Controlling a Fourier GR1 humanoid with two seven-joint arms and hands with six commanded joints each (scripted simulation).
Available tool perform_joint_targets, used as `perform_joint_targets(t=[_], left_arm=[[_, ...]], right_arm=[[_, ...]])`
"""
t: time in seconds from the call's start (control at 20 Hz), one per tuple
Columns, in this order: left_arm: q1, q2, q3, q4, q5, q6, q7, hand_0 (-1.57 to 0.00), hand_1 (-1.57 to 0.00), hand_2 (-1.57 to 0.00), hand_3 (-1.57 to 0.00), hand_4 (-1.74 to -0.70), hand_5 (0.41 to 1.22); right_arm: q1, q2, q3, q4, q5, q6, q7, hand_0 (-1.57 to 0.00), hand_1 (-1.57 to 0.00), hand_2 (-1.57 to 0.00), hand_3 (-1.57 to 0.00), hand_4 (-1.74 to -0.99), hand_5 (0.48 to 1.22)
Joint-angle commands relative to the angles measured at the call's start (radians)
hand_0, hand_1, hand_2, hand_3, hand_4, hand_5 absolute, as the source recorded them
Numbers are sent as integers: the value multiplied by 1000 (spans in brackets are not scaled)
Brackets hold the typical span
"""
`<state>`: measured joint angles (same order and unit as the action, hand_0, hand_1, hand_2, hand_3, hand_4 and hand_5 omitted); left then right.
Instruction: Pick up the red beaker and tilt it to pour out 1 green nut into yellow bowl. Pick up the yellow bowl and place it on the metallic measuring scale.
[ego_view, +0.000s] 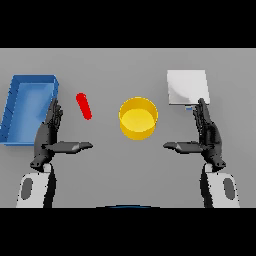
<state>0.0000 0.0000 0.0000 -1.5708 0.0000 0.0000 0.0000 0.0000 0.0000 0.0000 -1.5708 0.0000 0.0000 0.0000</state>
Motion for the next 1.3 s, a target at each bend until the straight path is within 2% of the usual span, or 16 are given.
perform_joint_targets(t=[0.0,0.25,0.3,0.35,0.4,0.5,0.65,0.7,0.8,0.9,1.0,1.05,1.2,1.25], left_arm=[[2,2,1,-2,2,-1,-2,1,1,1,1,-1151,599],[29,16,7,-24,19,-17,-12,1,1,1,1,-1151,599],[61,44,-23,-60,-21,-31,-25,1,1,1,1,-1151,599],[85,60,-43,-87,-49,-34,-27,1,1,1,1,-1156,599],[102,73,-52,-117,-62,-36,-17,1,1,1,1,-1158,599],[124,88,-66,-160,-69,-44,14,1,1,1,1,-1163,599],[123,85,-88,-161,-99,-40,38,1,1,1,1,-1164,603],[105,81,-95,-147,-116,-32,54,1,1,1,1,-1161,602],[99,89,-94,-125,-121,-40,34,1,1,1,1,-1163,604],[44,76,-89,-50,-131,-32,36,1,1,1,1,-1191,611],[-6,60,-94,15,-156,-17,6,1,1,1,1,-1219,622],[-40,66,-83,54,-166,-7,14,1,1,1,1,-1222,626],[-114,68,-65,154,-173,-3,-18,1,1,1,1,-1240,641],[-139,64,-60,186,-171,-3,-23,1,1,1,1,-1248,650]], right_arm=[[1,0,0,-1,0,-1,-1,1,1,1,1,-1167,599],[7,2,6,-11,3,-2,-2,1,1,1,1,-1167,599],[41,-35,50,-40,122,-38,-72,1,1,1,1,-1167,599],[70,-54,80,-63,198,-61,-104,1,1,1,1,-1163,595],[92,-61,99,-80,240,-74,-115,1,1,1,1,-1162,594],[111,-69,117,-109,283,-87,-95,1,1,1,1,-1159,590],[112,-65,116,-123,279,-88,-62,1,1,1,1,-1183,596],[117,-59,121,-129,274,-82,-68,1,1,1,1,-1192,600],[119,-64,111,-125,246,-63,-78,1,1,1,1,-1212,607],[120,-70,112,-129,240,-53,-88,1,1,1,1,-1230,617],[120,-72,112,-131,244,-55,-87,1,1,1,1,-1246,627],[128,-66,115,-134,235,-49,-105,1,1,1,1,-1256,631],[108,-68,108,-126,225,-43,-87,1,1,1,1,-1273,632],[121,-65,115,-135,229,-43,-102,1,1,1,1,-1280,634]])
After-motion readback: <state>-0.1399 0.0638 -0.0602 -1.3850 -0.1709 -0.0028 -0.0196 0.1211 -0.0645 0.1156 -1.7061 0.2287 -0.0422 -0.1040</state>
